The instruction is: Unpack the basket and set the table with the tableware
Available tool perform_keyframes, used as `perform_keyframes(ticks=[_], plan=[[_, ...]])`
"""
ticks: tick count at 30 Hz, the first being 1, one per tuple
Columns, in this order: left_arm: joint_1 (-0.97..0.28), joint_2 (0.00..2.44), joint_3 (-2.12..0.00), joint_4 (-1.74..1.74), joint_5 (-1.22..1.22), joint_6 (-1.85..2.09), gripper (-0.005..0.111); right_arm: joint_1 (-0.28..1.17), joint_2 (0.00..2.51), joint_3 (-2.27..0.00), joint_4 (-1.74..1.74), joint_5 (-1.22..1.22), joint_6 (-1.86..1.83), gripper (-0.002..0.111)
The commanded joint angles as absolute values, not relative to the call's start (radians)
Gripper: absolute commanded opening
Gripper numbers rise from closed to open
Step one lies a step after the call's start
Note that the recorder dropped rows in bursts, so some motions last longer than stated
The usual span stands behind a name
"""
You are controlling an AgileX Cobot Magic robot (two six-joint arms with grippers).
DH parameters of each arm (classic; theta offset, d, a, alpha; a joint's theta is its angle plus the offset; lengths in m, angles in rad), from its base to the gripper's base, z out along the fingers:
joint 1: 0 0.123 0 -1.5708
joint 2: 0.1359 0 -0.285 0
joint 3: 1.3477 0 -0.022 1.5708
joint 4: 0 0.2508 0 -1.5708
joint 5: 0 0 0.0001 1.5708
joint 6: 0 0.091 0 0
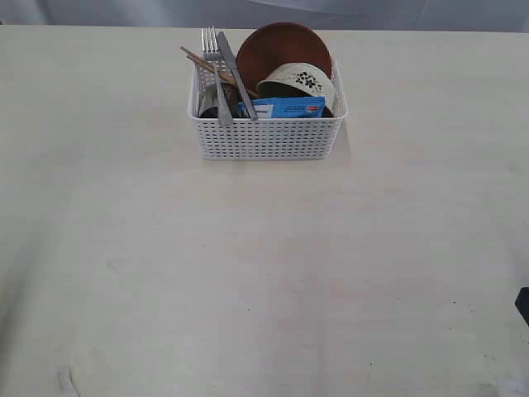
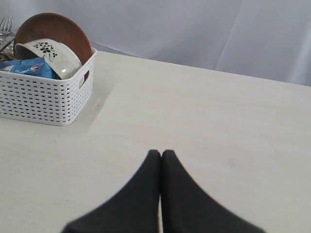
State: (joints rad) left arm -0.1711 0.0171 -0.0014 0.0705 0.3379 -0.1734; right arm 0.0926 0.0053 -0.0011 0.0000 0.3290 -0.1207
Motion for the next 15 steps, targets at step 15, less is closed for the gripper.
perform_keyframes(ticks=[15], plan=[[-0.174,0.020,0.000,0.070,0.328,-0.179,0.001,0.097,0.000,0.000,0.526,-0.300,0.138,0.000]])
